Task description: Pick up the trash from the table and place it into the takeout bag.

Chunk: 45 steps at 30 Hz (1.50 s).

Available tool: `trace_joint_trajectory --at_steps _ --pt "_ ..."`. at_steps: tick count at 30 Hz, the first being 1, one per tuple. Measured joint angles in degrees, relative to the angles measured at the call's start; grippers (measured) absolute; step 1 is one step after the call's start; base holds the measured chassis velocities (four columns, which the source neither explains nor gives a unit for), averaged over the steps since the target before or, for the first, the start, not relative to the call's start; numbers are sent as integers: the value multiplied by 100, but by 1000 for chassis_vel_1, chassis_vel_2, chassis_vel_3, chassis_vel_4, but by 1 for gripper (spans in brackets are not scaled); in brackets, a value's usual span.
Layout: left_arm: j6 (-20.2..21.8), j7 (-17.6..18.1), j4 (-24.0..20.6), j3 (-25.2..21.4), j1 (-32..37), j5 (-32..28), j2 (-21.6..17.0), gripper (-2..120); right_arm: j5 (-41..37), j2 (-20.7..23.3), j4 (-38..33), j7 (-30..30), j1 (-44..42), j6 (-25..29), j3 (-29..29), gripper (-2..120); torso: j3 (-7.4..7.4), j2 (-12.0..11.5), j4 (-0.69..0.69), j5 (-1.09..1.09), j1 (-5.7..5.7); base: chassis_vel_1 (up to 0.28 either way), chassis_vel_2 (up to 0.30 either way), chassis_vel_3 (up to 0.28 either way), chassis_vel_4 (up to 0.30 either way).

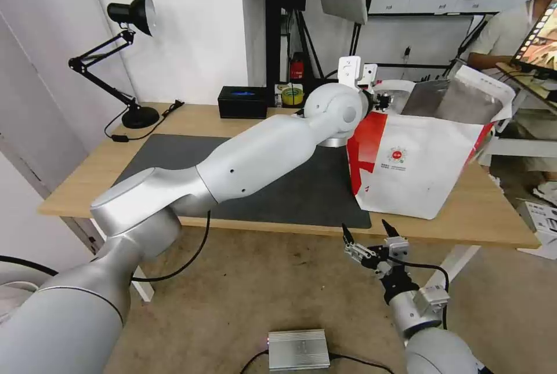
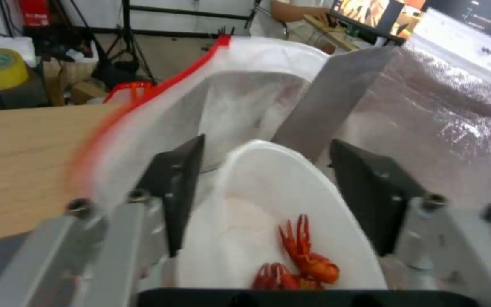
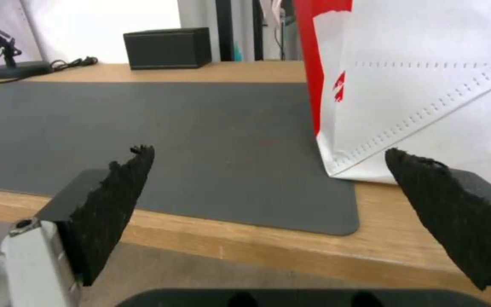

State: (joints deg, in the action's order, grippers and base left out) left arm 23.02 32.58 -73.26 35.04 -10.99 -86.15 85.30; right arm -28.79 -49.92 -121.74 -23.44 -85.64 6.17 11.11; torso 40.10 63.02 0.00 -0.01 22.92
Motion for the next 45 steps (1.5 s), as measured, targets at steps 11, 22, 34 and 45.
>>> trace_joint_trajectory --at_steps 11,22,34,45 --pt "-570 10 -947 -212 345 974 -961 100 0 0 0 0 0 0 0 100 0 1 -1 0 0 0 0 0 0" --pt "-1802 -907 -2330 -992 2023 2171 -2621 100 0 0 0 0 0 0 1 100 0 1 -1 -3 0 0 0 0 0" --pt "-2403 -1407 -3469 -2975 4534 3458 -4160 100 0 0 0 1 0 0 0 100 0 1 0 0 -1 0 0 0 0" --pt "-2979 -1776 -3997 -4595 6926 4316 -4298 100 -1 0 0 0 0 0 0 100 0 0 -1 0 0 0 0 0 0"
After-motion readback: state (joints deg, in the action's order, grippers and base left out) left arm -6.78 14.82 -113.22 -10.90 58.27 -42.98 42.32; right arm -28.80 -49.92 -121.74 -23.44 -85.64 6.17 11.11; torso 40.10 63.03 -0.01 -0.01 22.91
